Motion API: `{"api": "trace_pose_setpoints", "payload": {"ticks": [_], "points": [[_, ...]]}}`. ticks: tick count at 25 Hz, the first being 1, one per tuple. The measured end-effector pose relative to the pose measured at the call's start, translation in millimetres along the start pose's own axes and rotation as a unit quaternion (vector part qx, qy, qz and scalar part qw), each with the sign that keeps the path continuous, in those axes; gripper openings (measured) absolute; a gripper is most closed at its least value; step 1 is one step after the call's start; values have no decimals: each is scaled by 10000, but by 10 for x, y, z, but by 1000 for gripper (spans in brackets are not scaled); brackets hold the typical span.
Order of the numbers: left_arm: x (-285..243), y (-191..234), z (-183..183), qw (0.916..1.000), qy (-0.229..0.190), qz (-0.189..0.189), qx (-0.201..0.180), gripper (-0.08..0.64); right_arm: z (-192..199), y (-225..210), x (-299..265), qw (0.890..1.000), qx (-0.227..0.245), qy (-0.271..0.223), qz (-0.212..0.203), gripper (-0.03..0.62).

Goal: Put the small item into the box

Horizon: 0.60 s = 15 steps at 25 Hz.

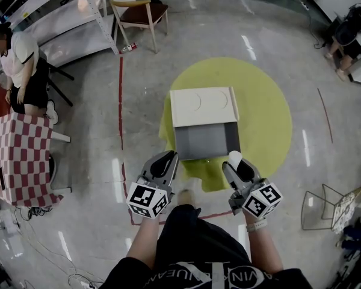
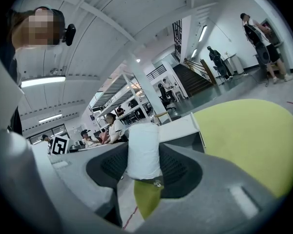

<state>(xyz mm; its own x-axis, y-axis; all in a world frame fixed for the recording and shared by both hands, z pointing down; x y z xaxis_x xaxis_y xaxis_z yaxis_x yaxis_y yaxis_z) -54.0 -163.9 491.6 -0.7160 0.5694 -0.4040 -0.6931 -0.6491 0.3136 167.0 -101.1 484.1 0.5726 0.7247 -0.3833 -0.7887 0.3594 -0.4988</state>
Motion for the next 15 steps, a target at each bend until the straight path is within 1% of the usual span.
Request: {"api": "trace_pose_setpoints", "payload": {"ticks": [7, 11, 15], "points": [[3, 182, -7, 9999, -56, -120, 105, 37, -109, -16, -203, 9996, 222, 191, -48, 189], [3, 251, 6, 9995, -64, -265, 136, 37, -150, -27, -319, 9975, 513, 485, -89, 190], [-17, 246, 25, 9993, -5, -354, 75, 37, -233, -75, -434, 9933, 862, 759, -123, 189]]}}
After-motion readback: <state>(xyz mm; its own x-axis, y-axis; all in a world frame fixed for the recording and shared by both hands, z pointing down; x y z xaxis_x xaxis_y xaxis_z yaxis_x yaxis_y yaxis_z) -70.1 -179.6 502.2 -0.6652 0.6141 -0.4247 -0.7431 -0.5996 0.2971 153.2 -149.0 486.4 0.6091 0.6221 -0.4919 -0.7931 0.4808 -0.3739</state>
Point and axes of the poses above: the fingertips, and each gripper's own axes: x backward along the fingers, y to its left, z out of its underside, the point moved 5 cm from there along x, backward along the fingers, and after that the axes turned 11 degrees about y, right-handed, at the moved point
